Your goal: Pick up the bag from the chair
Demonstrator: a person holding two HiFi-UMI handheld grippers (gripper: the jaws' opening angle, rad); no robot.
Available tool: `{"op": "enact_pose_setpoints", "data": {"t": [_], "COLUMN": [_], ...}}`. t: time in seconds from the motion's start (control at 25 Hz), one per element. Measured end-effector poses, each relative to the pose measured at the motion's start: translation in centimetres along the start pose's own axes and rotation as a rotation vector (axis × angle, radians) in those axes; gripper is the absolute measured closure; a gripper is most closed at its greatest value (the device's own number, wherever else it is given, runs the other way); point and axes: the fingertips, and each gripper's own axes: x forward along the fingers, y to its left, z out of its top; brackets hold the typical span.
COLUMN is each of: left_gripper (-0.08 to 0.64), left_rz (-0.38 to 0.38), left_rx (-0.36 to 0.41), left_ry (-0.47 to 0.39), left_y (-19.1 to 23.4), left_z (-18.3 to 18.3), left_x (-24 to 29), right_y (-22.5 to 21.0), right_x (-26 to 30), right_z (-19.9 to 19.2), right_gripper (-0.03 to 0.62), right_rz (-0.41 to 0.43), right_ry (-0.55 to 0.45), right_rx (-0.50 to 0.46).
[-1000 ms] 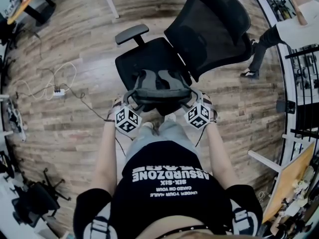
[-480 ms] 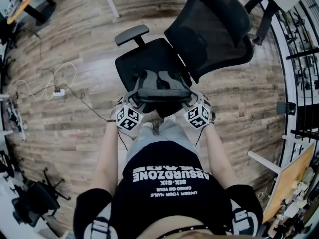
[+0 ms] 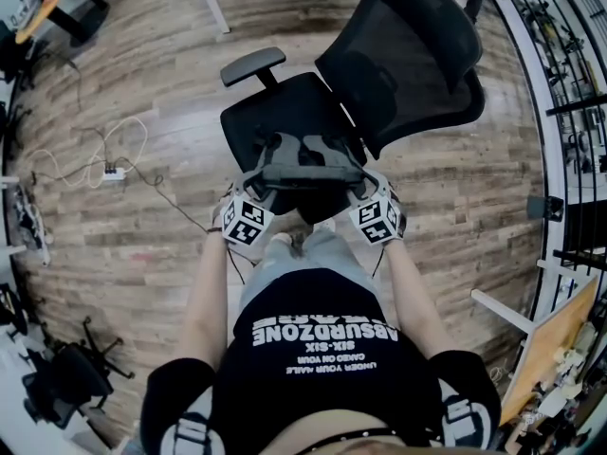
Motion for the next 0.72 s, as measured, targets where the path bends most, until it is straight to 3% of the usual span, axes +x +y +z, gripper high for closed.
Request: {"op": "enact_pose_setpoints", "data": {"t": [0.36,0.72], "left_gripper": [0.36,0.374], "left_rz": [0.055,0.078], "left_rx": [-0.041,-0.092], "left_ry": [0.009,-0.044], "left_y": [1.8,2.8], "left_z": [1.5,2.8], "left_x": [0.1,-0.8], "right_y": [-1.7,-2.4], "right_x": [0.3,-0.3], "right_z": [2.0,3.4], "right_gripper": [0.385,0.39], "right_rz": [-0.059,-0.066], "right_ry": [-0.058,-0.092], "right_rx": [0.041,0.077]}}
